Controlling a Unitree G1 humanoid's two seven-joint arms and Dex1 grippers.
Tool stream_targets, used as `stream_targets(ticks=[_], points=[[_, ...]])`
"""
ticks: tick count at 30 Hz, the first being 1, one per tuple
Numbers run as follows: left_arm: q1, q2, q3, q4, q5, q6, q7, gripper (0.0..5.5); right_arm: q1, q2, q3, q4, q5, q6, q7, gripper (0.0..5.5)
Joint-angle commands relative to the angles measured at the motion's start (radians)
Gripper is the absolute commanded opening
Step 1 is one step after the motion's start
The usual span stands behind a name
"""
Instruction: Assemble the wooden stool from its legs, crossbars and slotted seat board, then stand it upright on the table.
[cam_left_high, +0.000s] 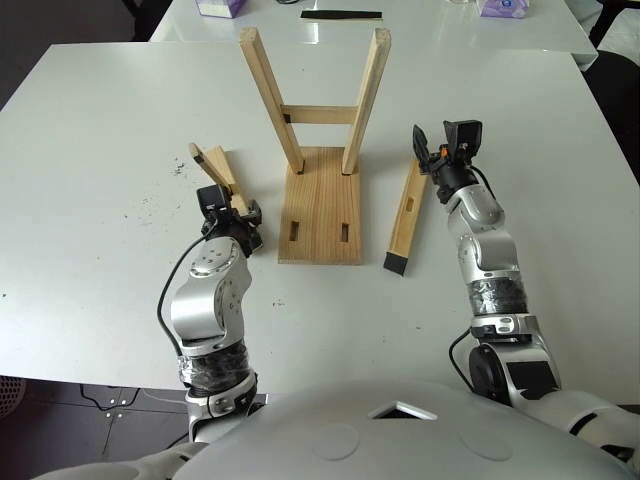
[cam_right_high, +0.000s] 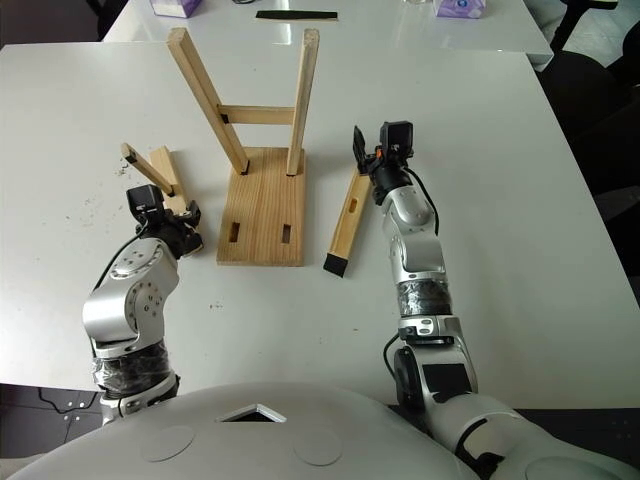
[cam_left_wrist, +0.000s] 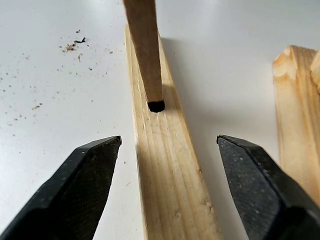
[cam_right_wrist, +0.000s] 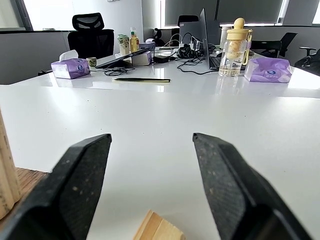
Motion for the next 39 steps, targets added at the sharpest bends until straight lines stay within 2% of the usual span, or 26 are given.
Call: stream_targets(ticks=[1,7,12,18,25,27,31,34,36,39], points=[[-0.01,-0.021,0.036,0.014,-0.004,0.055,0.022,3.57,-0.023,0.004,0.006,0.014,-0.01,-0.015,-0.001,3.01],[-0.041,-0.021,0.029,-0.001,-0.034,0.127,-0.007,3.57,-0.013,0.011,0.011,0.014,-0.017,-0.022,-0.011,3.01],[-0.068,0.009,0.044,0.051,-0.062,0.166,-0.051,2.9,-0.014,0.019,0.014,0.021,-0.023,-0.029,-0.021,3.01],[-0.109,0.035,0.116,0.147,-0.089,0.175,-0.079,2.04,-0.015,0.033,0.016,0.03,-0.03,-0.047,-0.031,3.01],[-0.119,0.149,0.047,0.163,-0.058,0.084,-0.149,2.04,-0.003,0.055,0.007,0.014,-0.013,-0.05,-0.046,3.01],[-0.15,0.191,0.069,0.169,-0.071,0.025,-0.182,2.04,-0.004,0.065,0.008,-0.023,0.005,-0.051,-0.032,3.01],[-0.395,0.198,0.372,0.217,-0.372,-0.059,-0.275,2.04,-0.027,0.1,-0.036,-0.198,0.143,0.016,-0.002,3.01],[-0.569,0.254,0.528,0.23,-0.635,-0.126,-0.365,2.03,-0.139,0.105,-0.104,-0.314,0.358,0.149,0.025,3.01],[-0.622,0.27,0.563,0.185,-0.8,-0.144,-0.431,2.03,-0.232,0.08,-0.136,-0.36,0.491,0.235,0.064,3.01],[-0.655,0.279,0.495,0.117,-0.944,-0.173,-0.567,2.03,-0.357,0.013,-0.149,-0.393,0.625,0.342,0.149,3.01]])
